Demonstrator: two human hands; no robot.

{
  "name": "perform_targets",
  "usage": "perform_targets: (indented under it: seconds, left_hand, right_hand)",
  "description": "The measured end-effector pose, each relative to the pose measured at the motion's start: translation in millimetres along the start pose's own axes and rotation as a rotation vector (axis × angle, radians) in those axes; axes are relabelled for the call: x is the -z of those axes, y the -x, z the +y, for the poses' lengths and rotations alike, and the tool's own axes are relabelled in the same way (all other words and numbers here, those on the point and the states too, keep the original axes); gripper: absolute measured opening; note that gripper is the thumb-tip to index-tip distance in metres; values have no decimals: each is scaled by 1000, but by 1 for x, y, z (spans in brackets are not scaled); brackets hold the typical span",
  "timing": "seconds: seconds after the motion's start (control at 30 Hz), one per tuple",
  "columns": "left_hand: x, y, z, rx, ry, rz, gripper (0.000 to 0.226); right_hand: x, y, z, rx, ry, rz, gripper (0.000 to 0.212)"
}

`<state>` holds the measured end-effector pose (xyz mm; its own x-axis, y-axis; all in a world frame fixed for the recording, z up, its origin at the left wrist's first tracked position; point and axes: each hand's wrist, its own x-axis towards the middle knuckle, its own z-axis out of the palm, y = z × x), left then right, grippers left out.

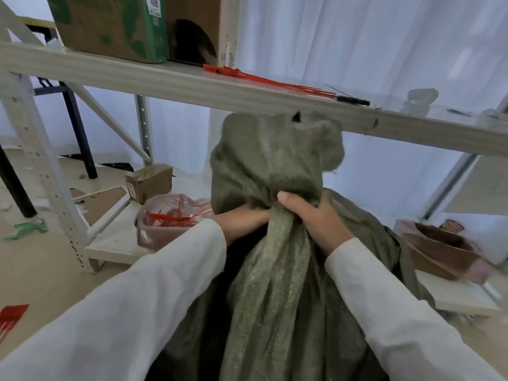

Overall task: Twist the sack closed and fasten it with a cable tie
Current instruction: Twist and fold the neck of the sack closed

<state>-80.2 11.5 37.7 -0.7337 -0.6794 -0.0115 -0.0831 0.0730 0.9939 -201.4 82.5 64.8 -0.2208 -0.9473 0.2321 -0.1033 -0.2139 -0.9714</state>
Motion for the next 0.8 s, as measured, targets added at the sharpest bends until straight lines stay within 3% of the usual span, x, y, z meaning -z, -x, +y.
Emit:
perform_targets:
  seconds: [0.07, 0.13, 0.2, 0.27, 0.3, 0.33, 0.4, 0.43, 0.57, 0.63, 0.73, 0.8]
  left_hand:
    - [-1, -4, 1, -78, -147, 204, 20]
    - [2, -5, -2, -182, -415, 371, 49]
    - [3, -1, 3, -326, -588, 578, 53]
    - [2, 1, 13, -461, -416, 764, 37]
    - [1, 1, 19, -438, -232, 790, 34]
    - [1, 0, 24, -332, 1, 732, 42]
    - [3, 0, 30, -108, 457, 436, 68]
    - [0, 2, 31, -54, 556, 323, 67]
    - [-26, 8, 12, -35, 323, 41, 21]
    - [-31, 6, 7, 6, 204, 27, 28]
    - [-25, 3, 4, -10, 202, -26, 17]
    - [-21, 2, -1, -44, 201, 31, 19]
  right_hand:
    - [-1, -2, 6, -54, 15, -59, 15]
    - [0, -4, 9, -46, 81, -10, 10]
    - [6, -5, 9, -15, 127, 65, 20]
    - [15, -5, 8, -34, 120, 133, 28]
    - [19, -5, 7, -57, 118, 161, 27]
    - [23, -5, 8, -102, 111, 169, 25]
    - [26, -6, 14, -210, 53, 150, 33]
    - [21, -5, 17, -250, 12, 151, 38]
    - [-6, -6, 16, -148, 32, 272, 27]
    - [-9, -10, 3, -14, 29, 277, 13]
    - [-10, -4, -14, 94, -87, 33, 23]
    - [-18, 5, -13, 133, 75, -162, 20]
